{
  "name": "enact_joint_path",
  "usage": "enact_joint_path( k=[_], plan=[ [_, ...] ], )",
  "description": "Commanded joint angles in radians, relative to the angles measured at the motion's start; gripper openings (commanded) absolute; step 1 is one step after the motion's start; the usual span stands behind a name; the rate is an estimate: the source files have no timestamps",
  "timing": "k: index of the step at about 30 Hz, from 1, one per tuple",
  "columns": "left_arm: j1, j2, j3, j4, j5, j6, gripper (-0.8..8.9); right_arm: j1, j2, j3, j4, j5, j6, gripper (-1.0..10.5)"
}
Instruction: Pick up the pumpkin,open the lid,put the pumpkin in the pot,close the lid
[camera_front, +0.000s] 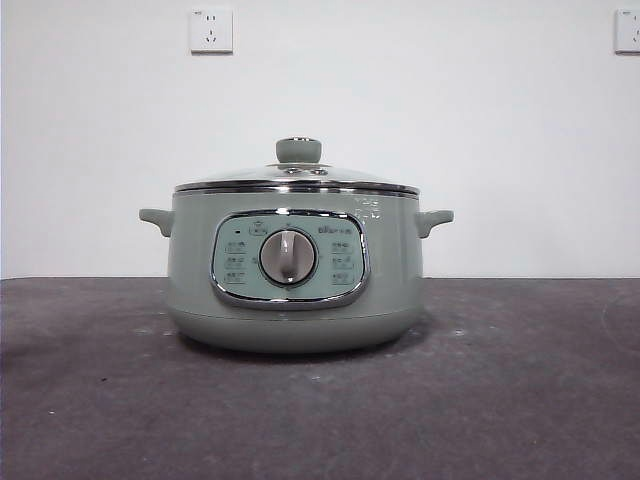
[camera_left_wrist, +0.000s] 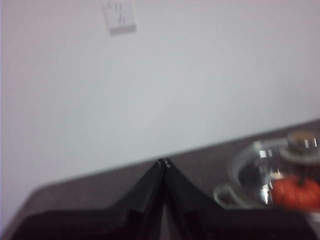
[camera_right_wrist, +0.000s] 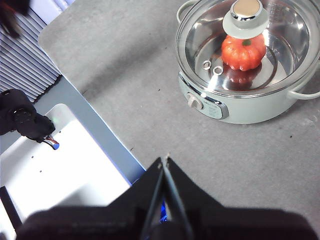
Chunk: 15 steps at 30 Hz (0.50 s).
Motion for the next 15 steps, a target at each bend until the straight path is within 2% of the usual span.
enact_joint_path(
  k=[1, 15],
  plan=[
    [0.003, -0.06, -0.1, 0.019, -0.011, -0.03, -0.03, 0.001, -0.003, -0.004, -0.014, 0.001, -0.002, 0.0],
    [0.003, -0.254, -0.368, -0.004, -0.073, -0.079, -0.03, 0.001, -0.003, -0.004, -0.014, 0.001, -0.002, 0.0]
  ],
)
